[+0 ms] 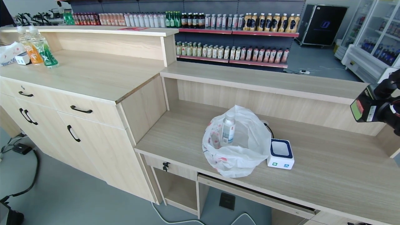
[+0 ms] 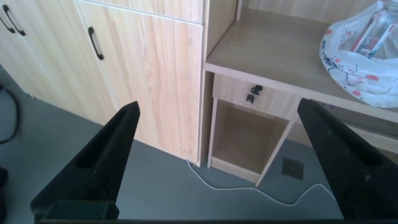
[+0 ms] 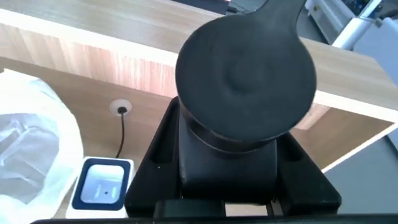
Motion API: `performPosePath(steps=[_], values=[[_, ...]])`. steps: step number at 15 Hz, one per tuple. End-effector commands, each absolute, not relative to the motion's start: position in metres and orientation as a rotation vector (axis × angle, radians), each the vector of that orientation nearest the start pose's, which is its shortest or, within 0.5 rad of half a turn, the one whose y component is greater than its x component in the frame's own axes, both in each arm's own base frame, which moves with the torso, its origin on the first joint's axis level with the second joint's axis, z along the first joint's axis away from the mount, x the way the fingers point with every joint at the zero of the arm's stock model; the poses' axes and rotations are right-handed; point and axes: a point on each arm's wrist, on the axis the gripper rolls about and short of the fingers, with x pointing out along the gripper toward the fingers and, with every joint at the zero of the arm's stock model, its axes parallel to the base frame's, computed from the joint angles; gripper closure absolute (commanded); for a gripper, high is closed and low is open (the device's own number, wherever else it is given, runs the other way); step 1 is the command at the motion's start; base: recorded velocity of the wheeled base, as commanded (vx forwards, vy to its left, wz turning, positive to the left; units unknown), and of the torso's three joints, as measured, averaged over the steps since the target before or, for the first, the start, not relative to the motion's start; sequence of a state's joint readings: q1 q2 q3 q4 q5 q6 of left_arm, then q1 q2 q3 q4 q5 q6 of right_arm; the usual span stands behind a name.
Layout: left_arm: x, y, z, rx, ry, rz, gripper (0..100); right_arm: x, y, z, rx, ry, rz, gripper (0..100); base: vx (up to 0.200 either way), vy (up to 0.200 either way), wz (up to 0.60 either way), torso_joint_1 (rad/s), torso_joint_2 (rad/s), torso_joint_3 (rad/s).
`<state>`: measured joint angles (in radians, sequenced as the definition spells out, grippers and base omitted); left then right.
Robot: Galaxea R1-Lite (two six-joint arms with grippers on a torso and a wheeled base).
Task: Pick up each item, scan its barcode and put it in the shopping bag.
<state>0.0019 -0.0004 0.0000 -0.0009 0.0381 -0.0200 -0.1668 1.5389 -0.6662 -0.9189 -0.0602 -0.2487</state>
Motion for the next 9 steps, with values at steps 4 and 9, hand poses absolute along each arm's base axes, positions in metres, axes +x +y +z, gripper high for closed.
performPosePath(steps=[4,9], values=[[-0.023,0.001,0.076,-0.02,-0.002,0.041,0,0.261,-0.031,0.213,-0.197,0.038,-0.169,100,0.0,0.0,0.3,0.0,0.0,0.004],[-0.023,0.001,0.076,-0.02,-0.002,0.041,0,0.278,-0.044,0.182,-0.08,0.183,-0.2,100,0.0,0.0,0.0,0.0,0.0,0.0]])
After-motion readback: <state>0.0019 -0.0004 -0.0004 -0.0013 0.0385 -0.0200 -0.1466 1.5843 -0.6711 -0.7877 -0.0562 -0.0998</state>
